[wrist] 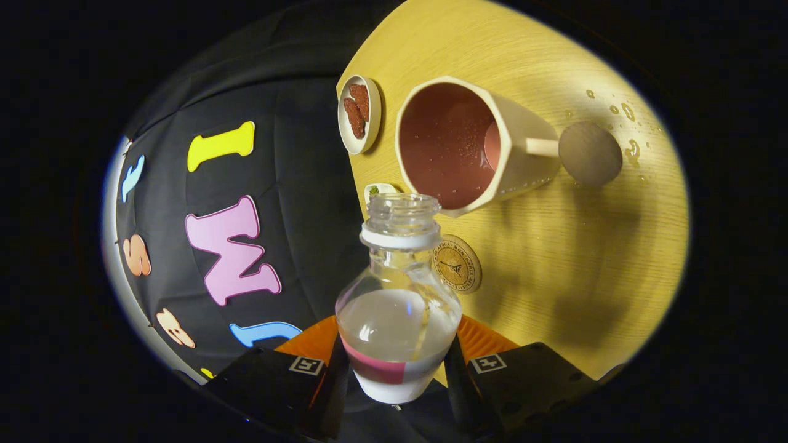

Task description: Take the bottle from table, then pour the juice into the cup, finally place the bottle on the coaster

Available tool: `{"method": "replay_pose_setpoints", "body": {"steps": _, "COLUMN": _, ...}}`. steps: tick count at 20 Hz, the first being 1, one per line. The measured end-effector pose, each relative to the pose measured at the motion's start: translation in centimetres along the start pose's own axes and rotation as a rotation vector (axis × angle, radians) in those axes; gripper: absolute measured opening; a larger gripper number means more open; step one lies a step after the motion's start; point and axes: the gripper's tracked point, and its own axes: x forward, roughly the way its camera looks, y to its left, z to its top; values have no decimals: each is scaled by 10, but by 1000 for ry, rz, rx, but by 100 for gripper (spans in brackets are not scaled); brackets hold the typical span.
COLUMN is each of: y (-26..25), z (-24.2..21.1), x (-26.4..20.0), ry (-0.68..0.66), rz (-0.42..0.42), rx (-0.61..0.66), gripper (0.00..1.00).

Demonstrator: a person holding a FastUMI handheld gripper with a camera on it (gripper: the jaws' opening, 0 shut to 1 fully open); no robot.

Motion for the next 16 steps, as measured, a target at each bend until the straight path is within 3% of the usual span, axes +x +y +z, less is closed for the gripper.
{"method": "replay_pose_setpoints", "body": {"steps": 16, "y": 27, "z": 7, "x": 0, "ry": 18, "rz": 39, "rx": 259, "gripper": 71}}
